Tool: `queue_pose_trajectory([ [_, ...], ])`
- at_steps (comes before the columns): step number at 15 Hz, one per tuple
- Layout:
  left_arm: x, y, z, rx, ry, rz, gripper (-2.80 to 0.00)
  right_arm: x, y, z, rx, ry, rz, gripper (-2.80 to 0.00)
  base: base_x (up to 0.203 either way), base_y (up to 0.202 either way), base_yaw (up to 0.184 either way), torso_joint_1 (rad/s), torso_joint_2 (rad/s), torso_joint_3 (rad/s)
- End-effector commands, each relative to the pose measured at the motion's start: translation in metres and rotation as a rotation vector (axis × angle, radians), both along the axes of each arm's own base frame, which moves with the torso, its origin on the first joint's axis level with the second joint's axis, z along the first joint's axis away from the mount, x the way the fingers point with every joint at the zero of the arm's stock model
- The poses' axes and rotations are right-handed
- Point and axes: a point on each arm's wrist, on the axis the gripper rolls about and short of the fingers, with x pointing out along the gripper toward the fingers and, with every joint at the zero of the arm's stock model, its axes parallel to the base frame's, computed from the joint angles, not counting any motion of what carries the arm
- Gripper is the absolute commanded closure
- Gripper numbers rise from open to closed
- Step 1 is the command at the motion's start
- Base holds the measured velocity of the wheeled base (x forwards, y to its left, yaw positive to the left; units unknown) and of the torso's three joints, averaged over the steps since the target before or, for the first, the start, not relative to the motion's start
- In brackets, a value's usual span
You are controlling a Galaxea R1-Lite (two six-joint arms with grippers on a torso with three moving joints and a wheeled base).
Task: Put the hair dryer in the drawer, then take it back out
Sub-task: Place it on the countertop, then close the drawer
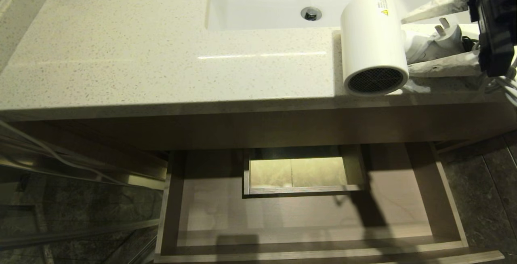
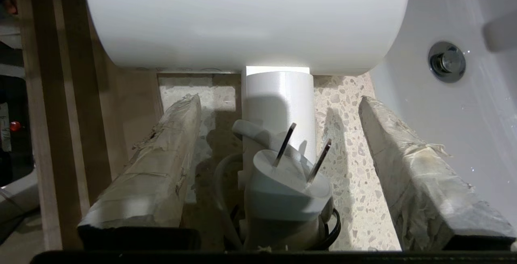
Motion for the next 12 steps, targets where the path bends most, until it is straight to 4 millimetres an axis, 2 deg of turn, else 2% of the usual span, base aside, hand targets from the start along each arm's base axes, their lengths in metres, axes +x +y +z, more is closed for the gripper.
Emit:
queue_pose_trajectory([
  [1,0.0,0.0,0.0,0.0,0.001,-0.001,0.0,-0.02,-0.006,0.01,0.045,0.004,-0.031,-2.8,0.0,0.0,0.0,0.0,0.0,0.0],
  [4,0.0,0.0,0.0,0.0,0.0,-0.001,0.0,-0.045,-0.015,0.015,0.064,-0.01,-0.084,-2.8,0.0,0.0,0.0,0.0,0.0,0.0],
  [5,0.0,0.0,0.0,0.0,0.0,-0.001,0.0,-0.053,-0.018,0.016,0.069,-0.017,-0.095,-2.66,0.0,0.0,0.0,0.0,0.0,0.0],
  [6,0.0,0.0,0.0,0.0,0.0,-0.001,0.0,-0.064,-0.023,0.017,0.07,-0.023,-0.113,0.0,0.0,0.0,0.0,0.0,0.0,0.0],
  [9,0.0,0.0,0.0,0.0,0.001,-0.001,0.0,-0.101,-0.034,0.012,0.073,-0.029,-0.178,0.0,0.0,0.0,0.0,0.0,0.0,0.0],
  [12,0.0,0.0,0.0,0.0,0.001,-0.001,0.0,-0.143,-0.044,0.009,0.126,-0.041,-0.358,0.0,0.0,0.0,0.0,0.0,0.0,0.0],
])
